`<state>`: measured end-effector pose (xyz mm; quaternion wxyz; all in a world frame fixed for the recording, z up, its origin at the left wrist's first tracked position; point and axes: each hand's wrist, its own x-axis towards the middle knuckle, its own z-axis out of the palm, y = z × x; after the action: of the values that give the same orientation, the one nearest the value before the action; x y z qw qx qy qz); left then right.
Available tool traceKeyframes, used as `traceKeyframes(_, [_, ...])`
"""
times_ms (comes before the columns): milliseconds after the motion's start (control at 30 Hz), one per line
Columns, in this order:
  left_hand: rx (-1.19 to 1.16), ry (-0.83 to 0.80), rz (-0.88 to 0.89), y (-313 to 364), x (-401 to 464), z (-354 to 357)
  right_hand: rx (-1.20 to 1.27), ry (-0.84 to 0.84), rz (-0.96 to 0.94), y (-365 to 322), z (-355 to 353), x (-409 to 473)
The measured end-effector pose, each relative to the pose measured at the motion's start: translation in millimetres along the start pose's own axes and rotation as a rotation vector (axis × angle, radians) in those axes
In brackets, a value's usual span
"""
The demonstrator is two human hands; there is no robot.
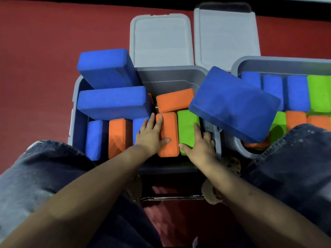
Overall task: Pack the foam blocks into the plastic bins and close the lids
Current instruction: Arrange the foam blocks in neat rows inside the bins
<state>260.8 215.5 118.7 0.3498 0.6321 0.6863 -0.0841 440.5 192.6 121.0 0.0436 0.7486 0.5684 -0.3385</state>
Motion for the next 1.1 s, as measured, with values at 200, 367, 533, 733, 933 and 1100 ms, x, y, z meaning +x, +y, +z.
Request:
traceKeyframes(200, [0.035, -0.179, 0.008, -5.3, 7.0, -4.2, 0.279, -0.086, 0.11, 3.4, 0.8, 5.0])
traceKeyframes(367, [0.097, -0.265, -0.039, -4.9, 10.7, -5.5, 0.319, -0.169, 0.122, 9.5, 4.7, 13.4])
traceKeyframes(533, [0.047, -0.235, -0.048, -1.6, 10.4, -0.1, 0.302, -0.2, 0.116, 11.9, 4.8, 21.8])
traceKeyframes(733, [0.003, -0.114, 0.055, -11.2, -6.0, 7.1, 0.264, -0.192, 0.106, 19.2, 4.5, 9.8])
traceKeyframes(933, [-0.072, -0.017, 0.14, -3.6, -17.5, -1.8, 0.191, -0.072, 0.084, 18.7, 0.6, -11.7])
traceKeyframes(1100, [-0.05, 0.025, 0.073, 10.6, -21.2, -3.1, 0.096, -0.11, 0.096, 15.5, -1.8, -12.6])
